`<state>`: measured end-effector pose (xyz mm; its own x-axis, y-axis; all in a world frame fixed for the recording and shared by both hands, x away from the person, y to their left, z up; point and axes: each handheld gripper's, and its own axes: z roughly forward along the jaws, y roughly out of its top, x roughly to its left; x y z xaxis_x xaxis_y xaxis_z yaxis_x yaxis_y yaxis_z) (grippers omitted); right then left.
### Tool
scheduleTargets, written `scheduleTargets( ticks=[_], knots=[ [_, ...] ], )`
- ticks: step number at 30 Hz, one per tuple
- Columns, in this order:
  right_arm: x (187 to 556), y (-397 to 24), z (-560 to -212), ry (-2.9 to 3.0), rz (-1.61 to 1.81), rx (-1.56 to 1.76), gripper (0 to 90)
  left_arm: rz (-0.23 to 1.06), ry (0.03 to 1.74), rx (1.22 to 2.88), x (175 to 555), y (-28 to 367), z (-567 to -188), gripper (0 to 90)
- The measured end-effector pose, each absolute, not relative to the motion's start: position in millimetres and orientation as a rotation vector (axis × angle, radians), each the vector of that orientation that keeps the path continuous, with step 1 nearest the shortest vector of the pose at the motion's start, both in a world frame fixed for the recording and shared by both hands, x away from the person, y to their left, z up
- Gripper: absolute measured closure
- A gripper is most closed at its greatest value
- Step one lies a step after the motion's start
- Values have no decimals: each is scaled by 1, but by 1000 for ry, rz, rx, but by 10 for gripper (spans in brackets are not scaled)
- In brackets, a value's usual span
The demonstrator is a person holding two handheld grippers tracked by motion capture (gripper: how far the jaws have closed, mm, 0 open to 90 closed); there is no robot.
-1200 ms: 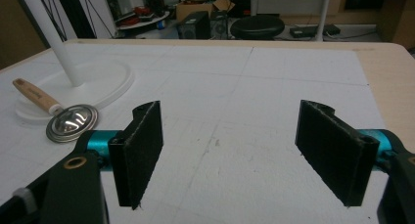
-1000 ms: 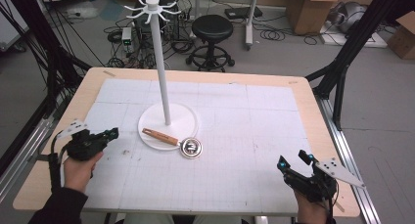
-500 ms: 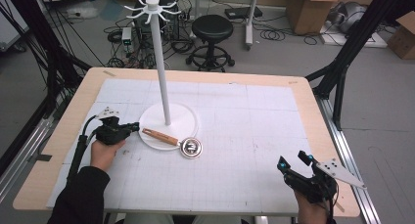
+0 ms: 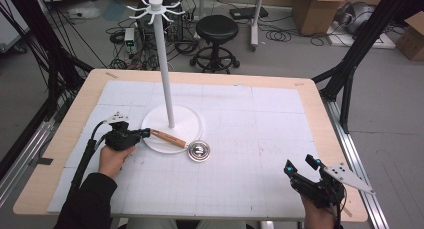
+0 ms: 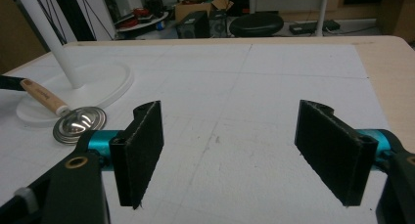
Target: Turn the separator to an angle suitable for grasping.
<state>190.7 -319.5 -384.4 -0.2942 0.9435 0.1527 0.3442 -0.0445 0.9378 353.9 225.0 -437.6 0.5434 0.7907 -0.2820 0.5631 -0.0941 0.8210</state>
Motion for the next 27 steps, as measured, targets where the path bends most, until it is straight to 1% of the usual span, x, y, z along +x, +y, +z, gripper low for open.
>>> scheduleTargets(
  ticks=[2, 3, 4, 5, 7, 9, 14, 17, 21, 23, 27],
  knots=[
    [191, -320, -384, 1662, 1347, 1373, 252, 308, 1114, 1799, 355, 221, -435, 896],
    [190, -320, -384, 1661, 1349, 1378, 252, 368, 1126, 1787, 356, 220, -429, 896],
    [190, -320, -385, 1659, 1351, 1380, 252, 395, 1147, 1766, 359, 221, -426, 895],
    [190, -320, -385, 1659, 1351, 1380, 252, 395, 1147, 1766, 359, 221, -426, 896],
    [190, -321, -385, 1663, 1351, 1373, 252, 448, 1174, 1749, 364, 224, -423, 896],
    [190, -321, -385, 1666, 1353, 1373, 252, 466, 1224, 1723, 375, 230, -425, 896],
    [190, -322, -386, 1663, 1356, 1379, 252, 453, 1206, 1710, 384, 222, -420, 895],
    [191, -323, -386, 1662, 1359, 1381, 252, 438, 1168, 1774, 382, 210, -422, 896],
    [189, -322, -385, 1663, 1354, 1384, 253, 427, 1189, 1778, 382, 204, -427, 887],
    [188, -321, -385, 1666, 1353, 1376, 254, 433, 1201, 1768, 383, 201, -427, 865],
    [189, -320, -385, 1669, 1356, 1381, 255, 408, 1206, 1776, 384, 197, -430, 878]
  ],
)
